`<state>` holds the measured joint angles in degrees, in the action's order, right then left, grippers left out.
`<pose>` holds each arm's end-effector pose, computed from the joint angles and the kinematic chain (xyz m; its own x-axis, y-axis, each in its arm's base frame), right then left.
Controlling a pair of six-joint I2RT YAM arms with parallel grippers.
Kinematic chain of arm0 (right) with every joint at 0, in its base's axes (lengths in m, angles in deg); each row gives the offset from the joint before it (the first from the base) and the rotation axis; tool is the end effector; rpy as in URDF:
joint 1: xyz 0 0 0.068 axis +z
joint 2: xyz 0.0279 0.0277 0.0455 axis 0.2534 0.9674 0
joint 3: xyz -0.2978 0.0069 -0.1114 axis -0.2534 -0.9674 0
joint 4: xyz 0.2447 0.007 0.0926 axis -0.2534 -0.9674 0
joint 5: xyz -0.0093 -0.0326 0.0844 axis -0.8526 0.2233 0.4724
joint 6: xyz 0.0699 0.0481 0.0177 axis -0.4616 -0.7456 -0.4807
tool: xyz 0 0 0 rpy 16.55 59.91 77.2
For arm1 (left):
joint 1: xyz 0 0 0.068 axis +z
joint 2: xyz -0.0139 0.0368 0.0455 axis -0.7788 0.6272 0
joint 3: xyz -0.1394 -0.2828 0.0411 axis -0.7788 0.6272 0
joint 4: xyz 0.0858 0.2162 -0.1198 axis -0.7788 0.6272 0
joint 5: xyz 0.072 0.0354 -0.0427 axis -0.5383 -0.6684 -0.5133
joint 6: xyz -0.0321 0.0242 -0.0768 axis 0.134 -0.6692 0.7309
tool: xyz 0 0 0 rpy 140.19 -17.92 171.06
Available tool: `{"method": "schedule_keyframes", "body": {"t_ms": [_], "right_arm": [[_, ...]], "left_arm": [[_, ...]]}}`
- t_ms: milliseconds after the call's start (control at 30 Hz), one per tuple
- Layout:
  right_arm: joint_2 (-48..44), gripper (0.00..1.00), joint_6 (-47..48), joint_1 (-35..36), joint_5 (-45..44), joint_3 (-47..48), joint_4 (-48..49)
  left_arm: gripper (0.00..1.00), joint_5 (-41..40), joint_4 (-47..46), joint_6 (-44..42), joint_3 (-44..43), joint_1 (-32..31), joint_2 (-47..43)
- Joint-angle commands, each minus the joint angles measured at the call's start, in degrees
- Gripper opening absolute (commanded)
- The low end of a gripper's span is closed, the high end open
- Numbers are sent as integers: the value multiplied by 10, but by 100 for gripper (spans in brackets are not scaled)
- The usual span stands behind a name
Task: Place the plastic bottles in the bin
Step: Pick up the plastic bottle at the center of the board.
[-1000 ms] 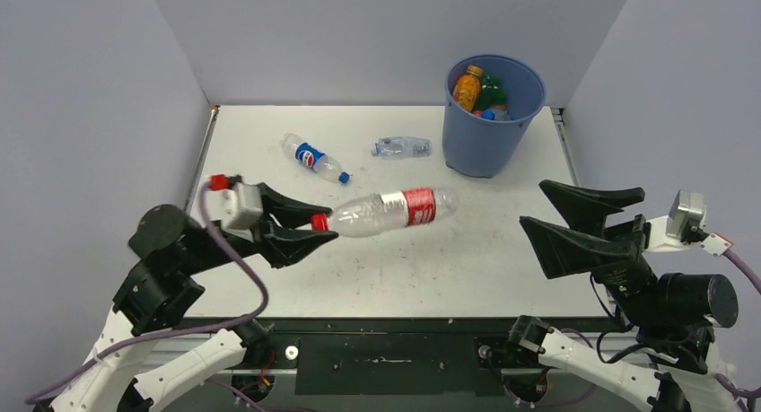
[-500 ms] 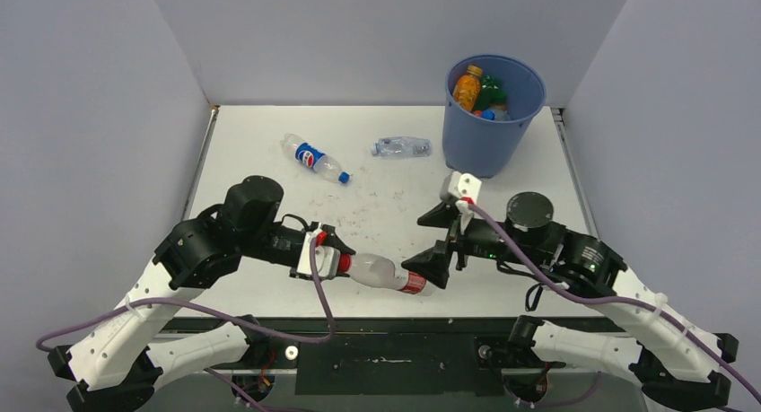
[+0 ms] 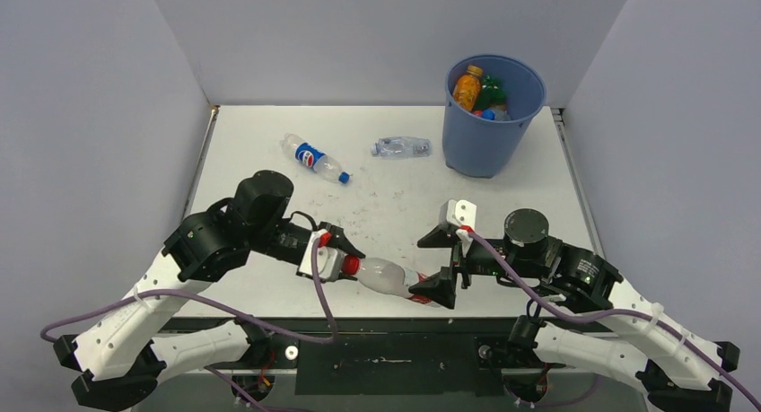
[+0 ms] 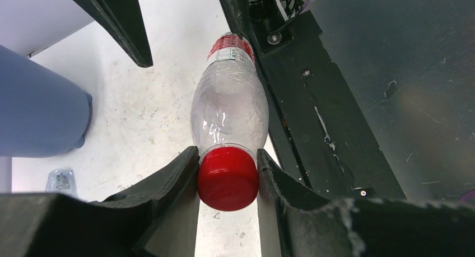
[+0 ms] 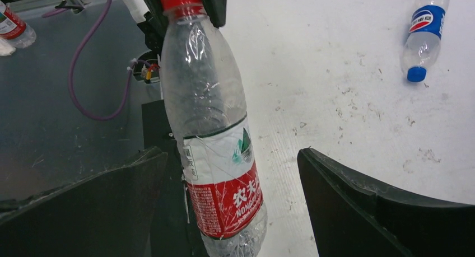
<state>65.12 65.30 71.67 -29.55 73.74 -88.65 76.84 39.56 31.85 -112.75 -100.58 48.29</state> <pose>0.0523 0.1453 0.4119 -0.1957 -0.2592 -0.9458 -0.9779 0.1237 0.1684 0.0599 -0.1536 0.4474 0.3693 0.3171 -0.8736 0.9154 -0.2864 0.2830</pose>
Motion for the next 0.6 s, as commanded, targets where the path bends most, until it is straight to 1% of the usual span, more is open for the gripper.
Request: {"method": "schedule_keyframes", "body": {"t_ms": [0,267,367,567], "right_arm": [[11,90,10,1,25,-4,59],[30,90,-18,7,30,-18,136],[57,90,-18,14,27,-6,129],[87,90,-15,50,-15,1,124]], "left_arm": [[0,33,-44,18,-11,-4,13],[0,28,-73,56,-21,-9,21],[0,16,-83,78,-24,-12,26],[0,1,-101,95,-18,-16,25]]}}
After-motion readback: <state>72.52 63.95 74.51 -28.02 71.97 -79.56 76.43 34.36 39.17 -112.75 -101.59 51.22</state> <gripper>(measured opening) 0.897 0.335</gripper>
